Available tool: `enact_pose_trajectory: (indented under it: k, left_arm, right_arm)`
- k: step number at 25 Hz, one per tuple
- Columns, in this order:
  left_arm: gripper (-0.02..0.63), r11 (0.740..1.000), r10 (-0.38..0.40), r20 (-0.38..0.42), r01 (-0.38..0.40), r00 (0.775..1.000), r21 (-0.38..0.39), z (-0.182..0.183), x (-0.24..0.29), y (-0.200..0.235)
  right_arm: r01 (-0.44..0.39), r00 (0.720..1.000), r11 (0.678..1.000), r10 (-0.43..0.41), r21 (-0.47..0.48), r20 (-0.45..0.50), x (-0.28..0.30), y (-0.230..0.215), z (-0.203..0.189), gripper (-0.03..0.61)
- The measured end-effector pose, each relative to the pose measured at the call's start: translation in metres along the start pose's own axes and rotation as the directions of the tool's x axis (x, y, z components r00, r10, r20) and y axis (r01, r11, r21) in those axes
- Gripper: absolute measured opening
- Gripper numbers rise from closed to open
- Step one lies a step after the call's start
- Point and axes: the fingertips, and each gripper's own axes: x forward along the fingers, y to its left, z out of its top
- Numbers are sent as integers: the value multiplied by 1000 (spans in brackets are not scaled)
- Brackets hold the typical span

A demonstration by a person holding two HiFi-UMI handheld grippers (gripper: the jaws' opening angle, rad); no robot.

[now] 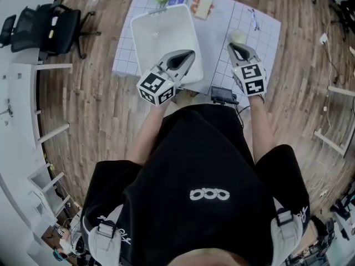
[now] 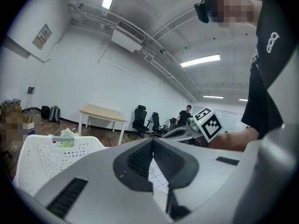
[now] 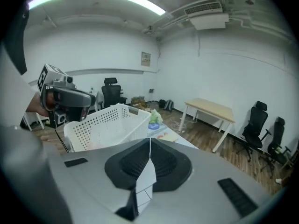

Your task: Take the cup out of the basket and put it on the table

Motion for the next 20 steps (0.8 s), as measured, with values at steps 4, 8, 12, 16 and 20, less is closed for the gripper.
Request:
enact_pose_trajectory:
  k: [4,8,12,16,20]
  left_arm:
    - [9,1000,-27,13,27,1000,5,6,-36,14]
    - [9,999,-46,17,46,999,7,13,-76,29]
    - [9,999,-45,23,45,999,2,18,-112,53]
    - [9,999,-34,23,34,999,-2,20,-147,72]
    - [9,1000,-30,23,30,999,-4,18,-165,85]
  right_arm:
    - [20,997,1000,-22,24,78,-14,39,33,26]
    - [24,992,998,-31,61,124,-21,82,60,25]
    - [13,989,998,-23,67,145,-15,126,83,26]
    - [-7,989,998,-3,65,151,-11,168,96,26]
    - [-24,990,998,15,62,142,-4,191,98,26]
